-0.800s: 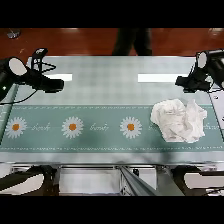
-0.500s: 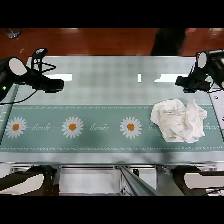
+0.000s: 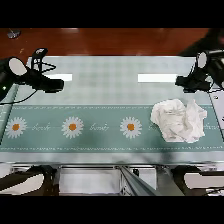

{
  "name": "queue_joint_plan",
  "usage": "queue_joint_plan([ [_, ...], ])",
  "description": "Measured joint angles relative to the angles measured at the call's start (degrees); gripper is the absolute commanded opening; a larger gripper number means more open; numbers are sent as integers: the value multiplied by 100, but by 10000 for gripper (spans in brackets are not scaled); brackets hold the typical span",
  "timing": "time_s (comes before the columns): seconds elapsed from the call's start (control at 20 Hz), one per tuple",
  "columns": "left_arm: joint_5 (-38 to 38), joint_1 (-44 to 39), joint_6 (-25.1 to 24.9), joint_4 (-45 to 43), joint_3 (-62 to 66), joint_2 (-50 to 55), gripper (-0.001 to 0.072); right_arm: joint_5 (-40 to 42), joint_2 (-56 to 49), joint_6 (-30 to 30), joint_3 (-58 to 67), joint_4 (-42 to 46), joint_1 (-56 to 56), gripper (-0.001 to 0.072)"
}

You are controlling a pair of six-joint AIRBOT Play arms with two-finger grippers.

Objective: Fold the shirts.

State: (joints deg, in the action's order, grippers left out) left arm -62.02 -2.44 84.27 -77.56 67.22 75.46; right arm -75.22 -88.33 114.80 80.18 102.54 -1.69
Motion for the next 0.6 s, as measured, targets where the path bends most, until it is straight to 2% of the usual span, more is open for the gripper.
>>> queue_joint_plan([
  [0.2, 55, 0, 0, 0, 0, 15, 41, 39, 0, -4, 0, 0, 0, 20],
  [0.25, 83, 0, 0, -2, 0, 26, 196, 39, 0, -17, 0, 0, 0, 35],
  [0.3, 111, -2, 0, -2, 0, 44, 610, 22, 0, -48, 0, 0, 0, 195],
  [0.35, 146, -11, 0, 0, 0, 57, 703, -39, 0, -94, 0, 0, 0, 575],
  [0.4, 149, -24, 46, 0, 0, 66, 703, -142, 0, -164, 0, 4, 0, 630],
  [0.6, -111, -168, 129, 33, -2, -15, 703, -793, 162, -619, 0, 179, 0, 625],
])
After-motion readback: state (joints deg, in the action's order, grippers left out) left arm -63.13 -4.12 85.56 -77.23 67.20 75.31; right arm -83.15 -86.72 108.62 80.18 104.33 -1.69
